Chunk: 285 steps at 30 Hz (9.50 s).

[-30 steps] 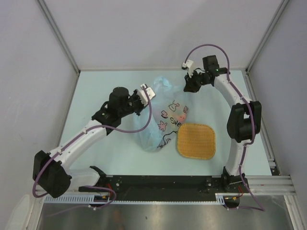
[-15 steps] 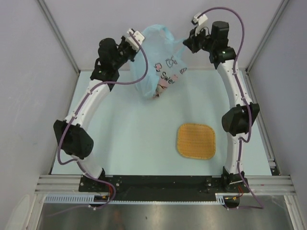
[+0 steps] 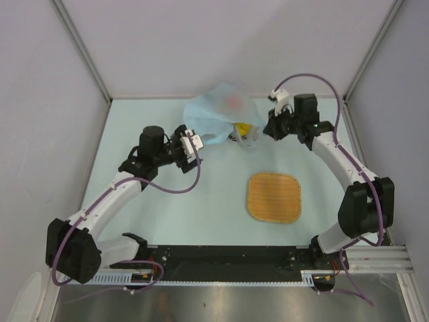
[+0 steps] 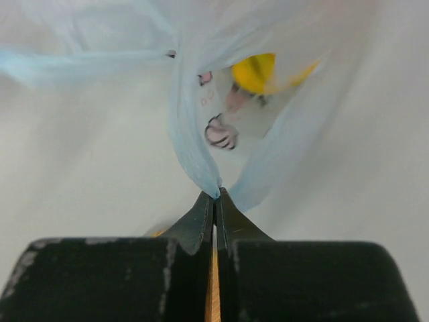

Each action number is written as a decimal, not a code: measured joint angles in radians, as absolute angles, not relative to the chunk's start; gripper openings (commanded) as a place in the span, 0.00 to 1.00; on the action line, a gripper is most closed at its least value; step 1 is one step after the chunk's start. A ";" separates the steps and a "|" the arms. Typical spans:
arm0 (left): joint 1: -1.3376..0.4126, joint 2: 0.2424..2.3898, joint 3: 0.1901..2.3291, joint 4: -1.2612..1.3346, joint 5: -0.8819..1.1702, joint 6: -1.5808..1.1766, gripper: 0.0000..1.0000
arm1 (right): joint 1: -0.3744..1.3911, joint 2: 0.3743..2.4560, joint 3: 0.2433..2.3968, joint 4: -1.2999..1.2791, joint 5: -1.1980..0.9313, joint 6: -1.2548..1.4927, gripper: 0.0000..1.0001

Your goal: Take the fake fruits out of the plastic bag

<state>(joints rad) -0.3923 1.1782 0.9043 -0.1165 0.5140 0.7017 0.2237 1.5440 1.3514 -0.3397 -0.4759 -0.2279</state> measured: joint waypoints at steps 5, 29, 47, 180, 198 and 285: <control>-0.406 1.171 0.875 -0.155 0.476 0.453 0.94 | 0.311 1.544 1.241 -0.391 -0.471 -0.191 0.00; -0.283 1.570 1.173 -0.193 0.194 -0.334 0.76 | 0.274 1.536 1.392 -0.319 -0.400 -0.097 0.00; -0.315 1.372 1.084 -0.202 0.450 -0.260 0.03 | 0.409 1.456 1.395 -0.323 -0.236 -0.298 0.93; -0.318 1.604 1.262 -0.245 0.489 -0.096 0.06 | 0.518 1.082 0.701 -1.084 -0.199 -1.634 0.39; -0.318 1.519 1.176 -0.213 0.511 -0.125 0.07 | 0.389 0.776 0.775 -0.823 -0.268 -1.256 0.95; -0.347 1.456 1.219 -0.456 0.628 -0.077 0.04 | 0.649 1.617 1.174 -0.245 -0.109 -0.413 0.82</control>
<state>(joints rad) -0.3473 1.4563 1.2194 -0.4561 0.6281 -0.0772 0.6487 1.6165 1.1736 -0.2451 -0.1089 -0.4129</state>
